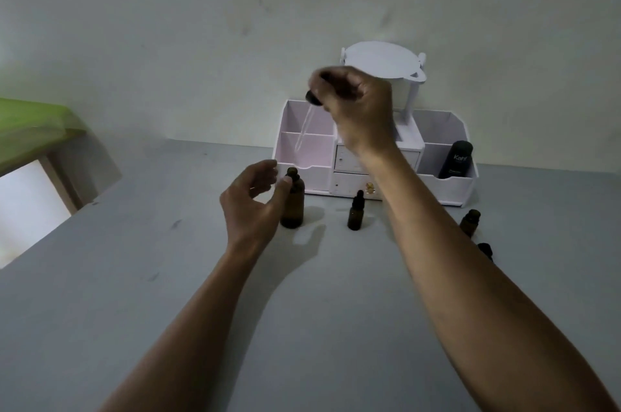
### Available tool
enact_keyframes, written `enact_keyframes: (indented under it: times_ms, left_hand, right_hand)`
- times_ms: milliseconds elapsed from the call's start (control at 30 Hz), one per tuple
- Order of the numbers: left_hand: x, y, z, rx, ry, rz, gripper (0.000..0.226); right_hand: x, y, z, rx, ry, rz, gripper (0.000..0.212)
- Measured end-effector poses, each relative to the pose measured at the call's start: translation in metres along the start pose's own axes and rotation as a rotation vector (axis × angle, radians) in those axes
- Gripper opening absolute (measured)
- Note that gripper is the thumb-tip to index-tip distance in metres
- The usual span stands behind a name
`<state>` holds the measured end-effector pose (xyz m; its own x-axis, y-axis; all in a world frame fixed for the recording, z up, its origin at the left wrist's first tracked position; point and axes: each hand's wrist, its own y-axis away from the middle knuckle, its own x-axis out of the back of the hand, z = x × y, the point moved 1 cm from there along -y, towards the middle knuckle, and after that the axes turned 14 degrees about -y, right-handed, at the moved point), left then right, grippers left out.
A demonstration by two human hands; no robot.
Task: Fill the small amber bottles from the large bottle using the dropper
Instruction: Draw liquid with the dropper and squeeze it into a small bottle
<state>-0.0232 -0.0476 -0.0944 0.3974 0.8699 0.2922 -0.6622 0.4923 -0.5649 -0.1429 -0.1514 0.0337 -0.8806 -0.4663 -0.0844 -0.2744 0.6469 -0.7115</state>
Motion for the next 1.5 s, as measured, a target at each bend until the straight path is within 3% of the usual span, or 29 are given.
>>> enact_keyframes:
  times_ms: [100, 300, 433, 600, 833, 1500]
  left_hand:
    - [-0.008, 0.013, 0.03, -0.081, 0.048, -0.011, 0.022]
    - [-0.044, 0.04, 0.08, -0.132, 0.159, -0.272, 0.022]
    - [-0.08, 0.055, 0.092, -0.094, 0.119, -0.519, 0.036]
    - [-0.121, 0.067, 0.084, 0.009, 0.027, -0.648, 0.055]
    - [-0.149, 0.066, 0.069, 0.112, 0.0, -0.69, 0.061]
    - [-0.167, 0.062, 0.06, 0.067, 0.038, -0.703, 0.047]
  right_hand:
    - [0.028, -0.004, -0.021, 0.061, -0.079, 0.078, 0.016]
    - [0.107, 0.001, -0.029, 0.023, 0.004, 0.157, 0.013]
    - [0.153, 0.01, -0.021, -0.094, 0.054, 0.21, 0.011]
    - [0.183, 0.022, -0.005, -0.203, 0.102, 0.232, 0.004]
    - [0.198, 0.029, 0.01, -0.281, 0.129, 0.234, 0.005]
    - [0.194, 0.036, 0.025, -0.302, 0.22, 0.165, 0.004]
